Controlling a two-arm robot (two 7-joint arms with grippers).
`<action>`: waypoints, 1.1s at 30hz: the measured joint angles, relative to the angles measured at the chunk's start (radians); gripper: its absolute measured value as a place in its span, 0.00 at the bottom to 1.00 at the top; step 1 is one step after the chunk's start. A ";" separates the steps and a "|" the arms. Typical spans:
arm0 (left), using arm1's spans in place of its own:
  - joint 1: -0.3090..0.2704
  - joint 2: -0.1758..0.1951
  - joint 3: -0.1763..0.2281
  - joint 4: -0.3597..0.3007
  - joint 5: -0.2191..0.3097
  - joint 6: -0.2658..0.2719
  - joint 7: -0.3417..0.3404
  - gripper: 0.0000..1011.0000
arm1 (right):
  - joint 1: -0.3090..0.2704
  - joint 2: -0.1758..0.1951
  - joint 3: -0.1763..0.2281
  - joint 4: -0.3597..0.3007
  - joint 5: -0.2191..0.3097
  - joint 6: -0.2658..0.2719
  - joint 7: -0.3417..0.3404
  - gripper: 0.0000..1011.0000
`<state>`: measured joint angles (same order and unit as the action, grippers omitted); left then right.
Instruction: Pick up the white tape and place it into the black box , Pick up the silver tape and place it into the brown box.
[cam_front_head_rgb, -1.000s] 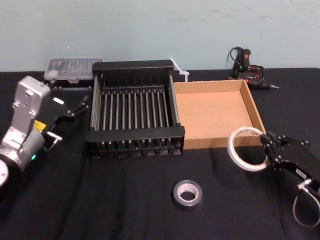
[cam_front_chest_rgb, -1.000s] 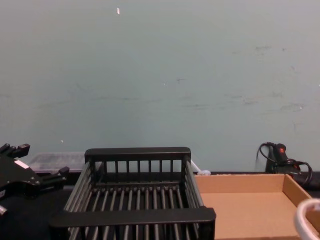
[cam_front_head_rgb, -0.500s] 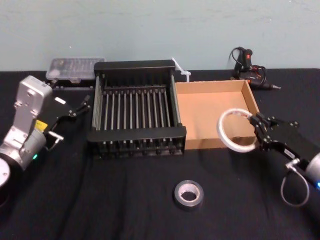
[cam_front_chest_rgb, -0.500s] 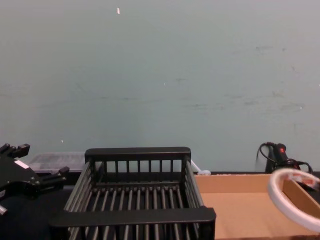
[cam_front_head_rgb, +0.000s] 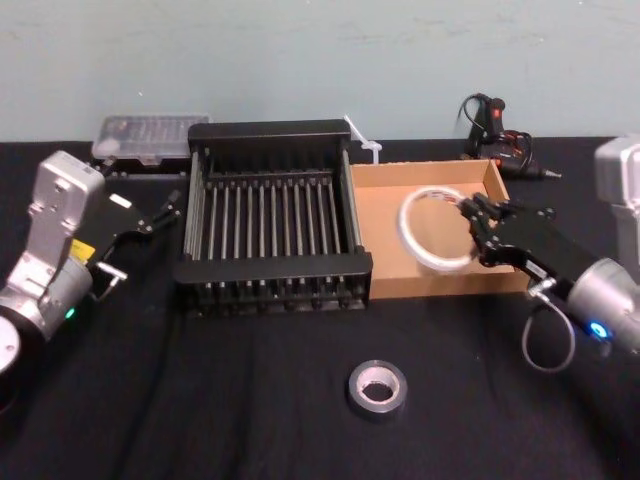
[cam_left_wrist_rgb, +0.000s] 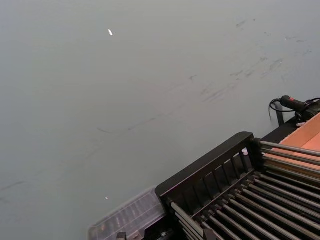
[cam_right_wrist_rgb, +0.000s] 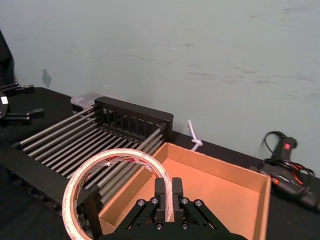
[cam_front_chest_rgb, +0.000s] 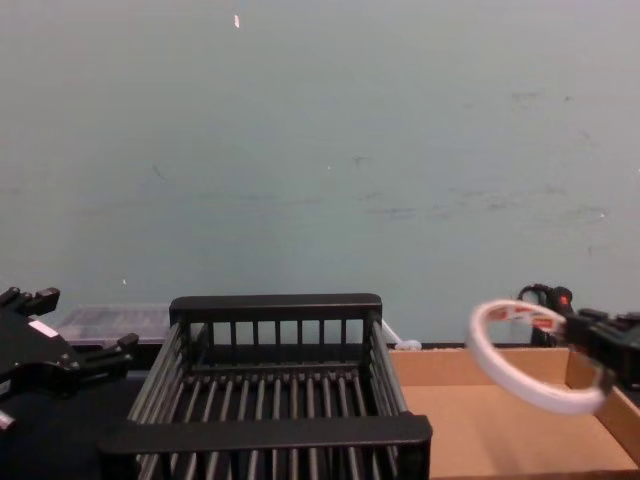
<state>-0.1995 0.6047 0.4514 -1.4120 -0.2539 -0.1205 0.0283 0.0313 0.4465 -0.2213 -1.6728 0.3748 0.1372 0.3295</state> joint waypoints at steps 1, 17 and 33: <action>0.000 0.000 0.000 0.000 0.000 0.000 0.000 0.99 | 0.007 -0.003 -0.005 0.004 -0.002 0.002 0.000 0.09; 0.000 0.000 0.000 0.000 0.000 0.000 0.000 0.99 | 0.151 -0.081 -0.115 0.115 -0.046 0.023 0.012 0.09; 0.000 0.000 0.000 0.000 0.000 0.000 0.000 0.99 | 0.255 -0.147 -0.180 0.229 -0.059 0.014 0.034 0.09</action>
<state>-0.1995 0.6047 0.4514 -1.4120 -0.2539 -0.1205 0.0283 0.2861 0.2991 -0.4015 -1.4434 0.3163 0.1517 0.3637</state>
